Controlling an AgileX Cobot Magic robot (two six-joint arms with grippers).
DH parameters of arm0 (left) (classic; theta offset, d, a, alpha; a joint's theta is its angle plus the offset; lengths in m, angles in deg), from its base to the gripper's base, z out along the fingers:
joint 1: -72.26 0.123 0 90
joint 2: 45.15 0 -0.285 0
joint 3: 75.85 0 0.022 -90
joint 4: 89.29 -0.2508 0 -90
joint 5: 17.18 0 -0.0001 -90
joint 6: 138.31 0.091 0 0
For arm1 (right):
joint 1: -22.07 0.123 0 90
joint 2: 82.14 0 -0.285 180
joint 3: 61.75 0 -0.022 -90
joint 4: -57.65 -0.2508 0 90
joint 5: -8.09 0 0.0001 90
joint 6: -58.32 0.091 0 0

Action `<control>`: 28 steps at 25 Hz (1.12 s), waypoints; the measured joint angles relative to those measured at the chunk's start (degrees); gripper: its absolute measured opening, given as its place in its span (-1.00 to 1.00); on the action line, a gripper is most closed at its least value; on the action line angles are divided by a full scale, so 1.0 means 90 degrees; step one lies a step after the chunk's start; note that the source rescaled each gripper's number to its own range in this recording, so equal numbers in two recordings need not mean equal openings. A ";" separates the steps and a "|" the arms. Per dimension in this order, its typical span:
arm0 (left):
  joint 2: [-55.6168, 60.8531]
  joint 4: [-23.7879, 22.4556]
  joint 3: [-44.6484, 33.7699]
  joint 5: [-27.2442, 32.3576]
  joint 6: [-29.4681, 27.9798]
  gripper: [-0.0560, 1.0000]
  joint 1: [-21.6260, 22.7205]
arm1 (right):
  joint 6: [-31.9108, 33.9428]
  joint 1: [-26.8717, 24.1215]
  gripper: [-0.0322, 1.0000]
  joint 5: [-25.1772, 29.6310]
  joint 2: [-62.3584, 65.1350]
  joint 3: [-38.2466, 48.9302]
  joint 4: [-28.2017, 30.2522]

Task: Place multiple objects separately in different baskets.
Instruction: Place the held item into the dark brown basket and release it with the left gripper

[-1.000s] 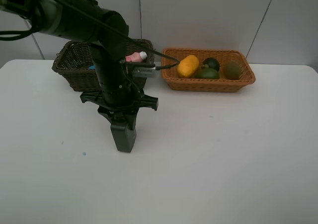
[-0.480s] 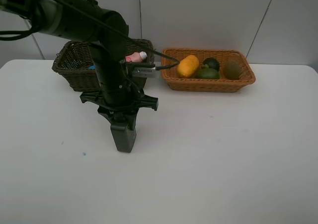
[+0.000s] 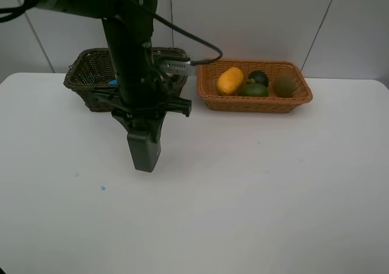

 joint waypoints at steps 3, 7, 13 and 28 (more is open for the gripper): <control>0.0000 -0.0239 0.0686 0.0483 0.0177 -0.65 0.0078 | 0.0000 0.0000 0.99 0.0000 0.0000 0.0000 0.0000; 0.0000 -0.0566 0.1518 0.0701 0.0565 -0.65 0.0276 | 0.0000 0.0000 0.99 0.0000 0.0000 0.0000 0.0000; 0.0000 -0.1490 0.2403 0.0708 0.1327 -0.65 0.0673 | 0.0000 0.0000 0.99 0.0000 0.0000 0.0000 0.0000; -0.0743 -0.2421 0.2513 -0.1040 0.2955 -0.65 0.1677 | 0.0000 0.0000 0.99 0.0000 0.0000 0.0000 0.0000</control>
